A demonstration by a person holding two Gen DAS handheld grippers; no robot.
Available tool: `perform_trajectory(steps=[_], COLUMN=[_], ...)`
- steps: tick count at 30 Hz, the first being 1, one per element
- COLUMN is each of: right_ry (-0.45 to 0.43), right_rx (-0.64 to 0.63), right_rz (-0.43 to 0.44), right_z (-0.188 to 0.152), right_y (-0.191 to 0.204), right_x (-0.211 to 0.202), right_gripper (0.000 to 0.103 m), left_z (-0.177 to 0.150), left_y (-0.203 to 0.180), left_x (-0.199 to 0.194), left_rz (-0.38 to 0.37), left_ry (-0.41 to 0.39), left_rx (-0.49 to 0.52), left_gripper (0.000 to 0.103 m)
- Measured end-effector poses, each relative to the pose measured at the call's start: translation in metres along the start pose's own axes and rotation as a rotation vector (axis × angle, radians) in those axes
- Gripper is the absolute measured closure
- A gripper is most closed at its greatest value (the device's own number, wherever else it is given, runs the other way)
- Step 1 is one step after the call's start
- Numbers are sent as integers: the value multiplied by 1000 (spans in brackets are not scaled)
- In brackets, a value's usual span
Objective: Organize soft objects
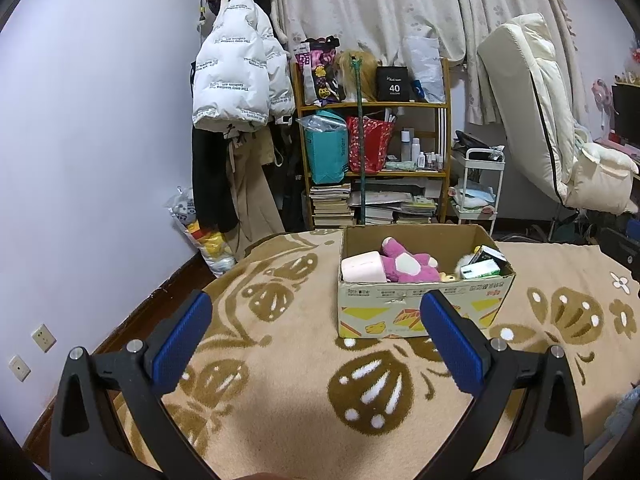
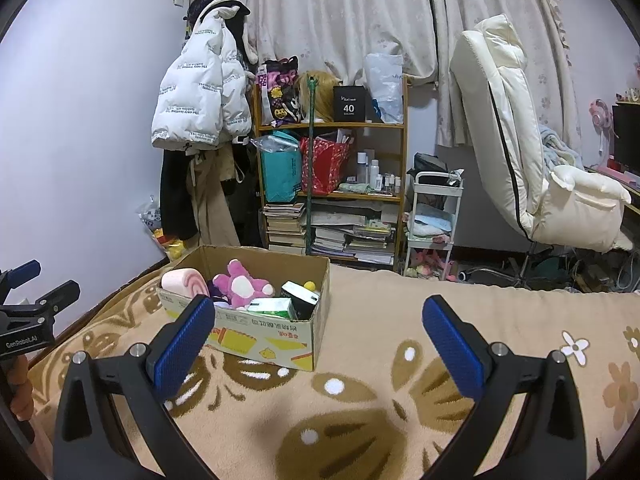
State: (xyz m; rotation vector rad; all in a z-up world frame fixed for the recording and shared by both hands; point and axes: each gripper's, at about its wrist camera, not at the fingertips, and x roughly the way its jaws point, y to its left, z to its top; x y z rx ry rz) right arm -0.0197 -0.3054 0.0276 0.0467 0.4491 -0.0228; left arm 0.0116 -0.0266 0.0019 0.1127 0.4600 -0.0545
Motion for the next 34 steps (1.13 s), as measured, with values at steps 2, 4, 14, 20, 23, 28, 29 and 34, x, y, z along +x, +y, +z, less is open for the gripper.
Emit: perform_trajectory(steps=[2, 4, 14, 20, 23, 28, 29, 34], right_ry=[-1, -1, -5, -5, -7, -7, -7, -7], right_rx=[-1, 0, 8, 9, 11, 41, 43, 37], right_rz=[-1, 0, -7, -5, -10, -16, -17, -18], right_z=[0, 0, 0, 0, 0, 2, 3, 3], right_y=[0, 0, -4, -6, -8, -11, -10, -9], right_x=[0, 0, 0, 0, 1, 0, 0, 0], right_gripper=[0, 0, 0, 0, 0, 0, 0, 0], left_z=[0, 0, -1, -2, -3, -3, -3, -3], left_y=[1, 1, 1, 1, 2, 2, 2, 3], left_x=[0, 0, 2, 4, 6, 7, 7, 8], left_rz=[-1, -1, 0, 1, 3, 8, 10, 17], left_ry=[0, 1, 12, 21, 26, 28, 28, 29], left_rx=[-2, 0, -1, -4, -8, -9, -10, -10], left_gripper=[1, 1, 1, 1, 1, 1, 1, 1])
